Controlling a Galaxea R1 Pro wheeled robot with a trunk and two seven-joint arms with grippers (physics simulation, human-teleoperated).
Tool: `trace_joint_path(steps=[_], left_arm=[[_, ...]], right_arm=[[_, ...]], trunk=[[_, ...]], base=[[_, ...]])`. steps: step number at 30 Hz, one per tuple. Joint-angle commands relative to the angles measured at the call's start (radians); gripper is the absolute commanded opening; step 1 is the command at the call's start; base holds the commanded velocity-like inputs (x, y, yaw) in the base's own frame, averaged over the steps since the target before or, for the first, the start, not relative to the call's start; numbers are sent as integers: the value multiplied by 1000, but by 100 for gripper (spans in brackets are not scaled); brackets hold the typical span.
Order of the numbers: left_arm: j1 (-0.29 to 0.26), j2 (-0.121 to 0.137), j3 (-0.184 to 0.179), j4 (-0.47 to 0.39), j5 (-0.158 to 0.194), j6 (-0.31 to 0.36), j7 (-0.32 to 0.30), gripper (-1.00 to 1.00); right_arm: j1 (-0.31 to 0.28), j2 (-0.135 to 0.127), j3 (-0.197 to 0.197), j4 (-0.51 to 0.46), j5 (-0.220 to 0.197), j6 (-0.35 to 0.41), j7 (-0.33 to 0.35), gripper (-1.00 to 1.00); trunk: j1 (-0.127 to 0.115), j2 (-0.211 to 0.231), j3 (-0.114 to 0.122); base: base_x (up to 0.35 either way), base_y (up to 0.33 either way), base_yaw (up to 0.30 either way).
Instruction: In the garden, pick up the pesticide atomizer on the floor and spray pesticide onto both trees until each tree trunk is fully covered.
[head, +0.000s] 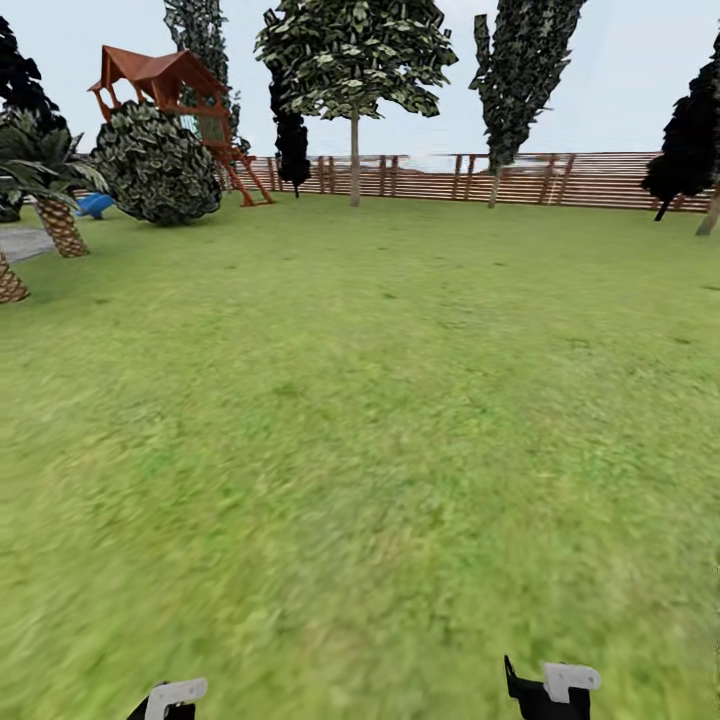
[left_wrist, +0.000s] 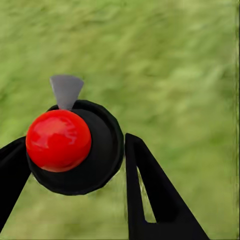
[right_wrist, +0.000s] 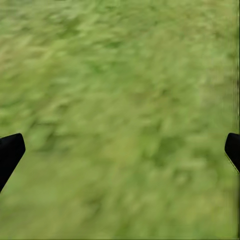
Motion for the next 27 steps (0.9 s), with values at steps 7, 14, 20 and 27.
trace_joint_path(steps=[7, 14, 20, 27], left_arm=[[0, -1, 0, 7, 1, 0, 0, -100], [0, -2, 0, 10, 1, 0, 1, -100], [0, -3, 0, 11, 2, 0, 0, -100], [0, -3, 1, 11, 1, 0, 0, -100]], right_arm=[[53, 40, 1, -1, 5, -169, 5, 100], [54, 47, 3, 0, 6, -168, 8, 100], [54, 45, 1, 0, 5, -168, 3, 100], [56, 46, 1, 70, 4, -167, 1, 100]], trunk=[[0, 0, 1], [0, 0, 1], [0, 0, 1], [0, 0, 1]], base=[[338, 0, -196], [338, 0, -6], [338, 0, 0], [338, 0, 0]])
